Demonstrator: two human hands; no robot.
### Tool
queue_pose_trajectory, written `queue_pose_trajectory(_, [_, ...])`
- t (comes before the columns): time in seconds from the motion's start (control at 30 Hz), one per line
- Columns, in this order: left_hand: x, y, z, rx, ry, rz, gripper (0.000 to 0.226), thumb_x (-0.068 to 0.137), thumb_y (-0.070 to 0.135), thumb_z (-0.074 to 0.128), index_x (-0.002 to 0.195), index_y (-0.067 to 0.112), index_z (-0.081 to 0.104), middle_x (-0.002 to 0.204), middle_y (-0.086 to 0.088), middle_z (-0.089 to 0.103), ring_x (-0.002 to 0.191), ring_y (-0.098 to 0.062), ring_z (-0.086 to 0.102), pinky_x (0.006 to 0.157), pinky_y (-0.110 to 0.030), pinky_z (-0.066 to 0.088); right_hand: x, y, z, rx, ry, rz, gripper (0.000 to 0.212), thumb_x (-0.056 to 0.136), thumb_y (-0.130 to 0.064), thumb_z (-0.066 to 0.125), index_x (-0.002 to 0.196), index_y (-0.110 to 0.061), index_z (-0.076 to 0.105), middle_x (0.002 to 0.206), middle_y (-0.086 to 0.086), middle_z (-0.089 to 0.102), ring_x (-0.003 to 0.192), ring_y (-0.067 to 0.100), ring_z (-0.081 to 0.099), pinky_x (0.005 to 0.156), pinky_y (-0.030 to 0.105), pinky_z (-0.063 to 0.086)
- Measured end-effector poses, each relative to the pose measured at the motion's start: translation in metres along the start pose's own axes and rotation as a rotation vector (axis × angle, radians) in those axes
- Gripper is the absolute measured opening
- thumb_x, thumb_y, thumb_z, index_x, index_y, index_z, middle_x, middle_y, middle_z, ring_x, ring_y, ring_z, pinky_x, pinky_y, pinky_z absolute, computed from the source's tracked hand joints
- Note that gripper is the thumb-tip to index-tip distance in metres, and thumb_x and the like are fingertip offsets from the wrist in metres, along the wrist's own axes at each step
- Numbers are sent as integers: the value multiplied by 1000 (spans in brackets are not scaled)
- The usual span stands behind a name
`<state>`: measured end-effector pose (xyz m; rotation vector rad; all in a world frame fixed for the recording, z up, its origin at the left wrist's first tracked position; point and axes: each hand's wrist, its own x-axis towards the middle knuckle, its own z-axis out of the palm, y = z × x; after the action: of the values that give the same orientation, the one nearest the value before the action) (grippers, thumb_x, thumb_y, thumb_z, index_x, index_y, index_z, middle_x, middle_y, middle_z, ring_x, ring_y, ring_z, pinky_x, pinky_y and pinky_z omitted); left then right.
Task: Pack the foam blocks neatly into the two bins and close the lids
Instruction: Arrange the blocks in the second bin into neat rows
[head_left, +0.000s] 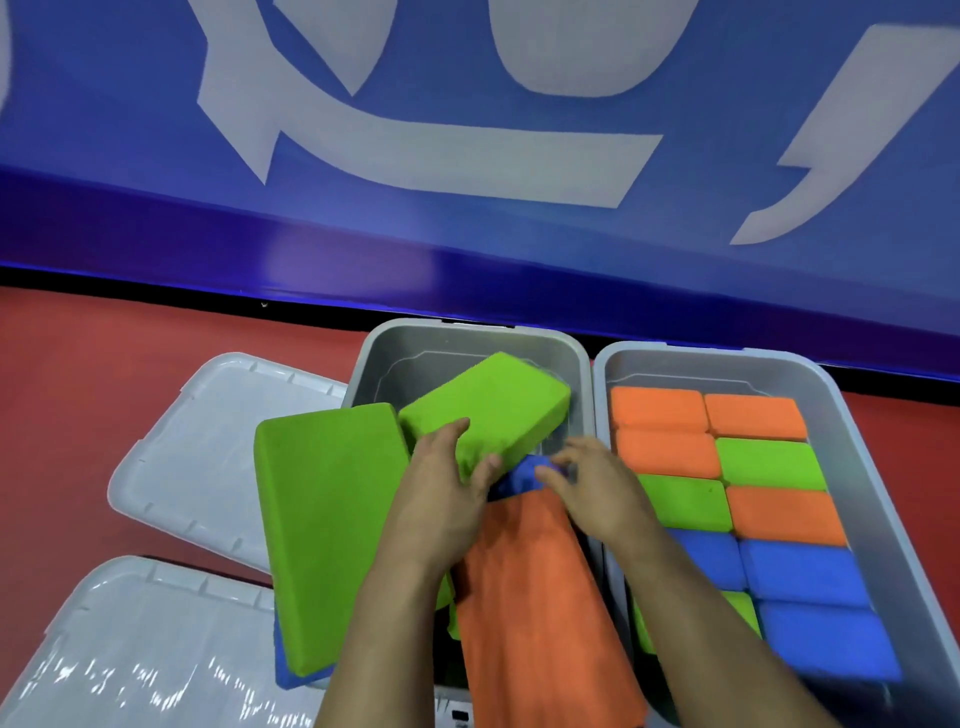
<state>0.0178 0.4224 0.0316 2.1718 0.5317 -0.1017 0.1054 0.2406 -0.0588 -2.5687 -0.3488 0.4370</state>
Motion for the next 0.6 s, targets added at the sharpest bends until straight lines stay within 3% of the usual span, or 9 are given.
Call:
queue_pose_trajectory(0.13, [8,-9,-8,-7,99,-143,56,99,39,62,147,14,49,147,-11,54,134,-25,53,110,-33,41,6,1,18,127,7,145,50,90,-50,69,126,-16,69,127,3,67,117,20,63,102,33,48])
queue_pose_trajectory(0.27, [7,-9,-12,-25,151,-196,54,99,39,61,145,11,51,146,-11,56,134,-25,53,108,-34,41,42,-12,14,240,43,134,55,86,-50,74,128,-16,65,131,6,66,120,23,61,103,35,47])
queue_pose_trajectory(0.47, [6,-7,-14,-63,154,-258,54,99,40,62,144,13,52,146,-12,56,132,-28,55,107,-37,44,106,-29,15,-34,-106,-43,71,87,-56,70,146,-24,47,149,-1,44,134,25,49,108,45,44])
queue_pose_trajectory(0.6, [9,-9,-18,-86,183,-292,54,99,42,61,145,14,52,144,-12,57,130,-27,56,106,-36,45,147,-57,33,-198,-242,-218,76,91,-53,67,155,-28,35,163,-1,29,146,29,33,117,43,34])
